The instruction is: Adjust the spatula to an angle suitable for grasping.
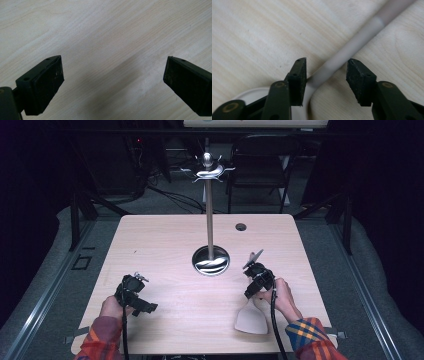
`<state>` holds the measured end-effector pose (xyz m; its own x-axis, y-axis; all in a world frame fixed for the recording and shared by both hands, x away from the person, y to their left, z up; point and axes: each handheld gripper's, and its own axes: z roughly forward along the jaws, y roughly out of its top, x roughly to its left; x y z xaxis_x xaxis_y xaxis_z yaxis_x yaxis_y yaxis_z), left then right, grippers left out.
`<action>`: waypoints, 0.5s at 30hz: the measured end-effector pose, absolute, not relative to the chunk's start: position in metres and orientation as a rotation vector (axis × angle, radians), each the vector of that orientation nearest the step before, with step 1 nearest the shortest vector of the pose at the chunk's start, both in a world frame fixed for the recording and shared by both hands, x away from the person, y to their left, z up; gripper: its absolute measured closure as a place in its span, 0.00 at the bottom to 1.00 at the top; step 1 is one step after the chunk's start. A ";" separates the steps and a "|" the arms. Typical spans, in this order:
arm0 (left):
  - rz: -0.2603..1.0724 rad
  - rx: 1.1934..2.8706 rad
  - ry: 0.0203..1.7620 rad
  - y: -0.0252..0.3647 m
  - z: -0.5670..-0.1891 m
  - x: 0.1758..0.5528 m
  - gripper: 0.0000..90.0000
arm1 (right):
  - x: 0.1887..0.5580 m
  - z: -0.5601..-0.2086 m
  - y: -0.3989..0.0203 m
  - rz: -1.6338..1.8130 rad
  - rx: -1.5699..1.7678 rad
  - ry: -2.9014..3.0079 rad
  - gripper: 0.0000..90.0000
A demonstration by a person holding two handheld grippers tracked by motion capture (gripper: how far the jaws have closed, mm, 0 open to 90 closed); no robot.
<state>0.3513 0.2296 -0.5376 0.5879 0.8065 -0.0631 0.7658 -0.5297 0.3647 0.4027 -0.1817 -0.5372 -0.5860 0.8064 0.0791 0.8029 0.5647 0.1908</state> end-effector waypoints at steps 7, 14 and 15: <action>0.160 2.465 1.272 0.230 -0.538 0.351 0.03 | 0.397 -0.534 -0.178 0.251 1.303 2.846 0.69; 0.159 2.467 1.271 0.230 -0.538 0.351 0.03 | 0.397 -0.533 -0.189 0.199 1.376 2.823 0.74; 0.158 2.466 1.271 0.230 -0.538 0.351 0.03 | 0.396 -0.534 -0.192 0.213 1.400 2.820 0.75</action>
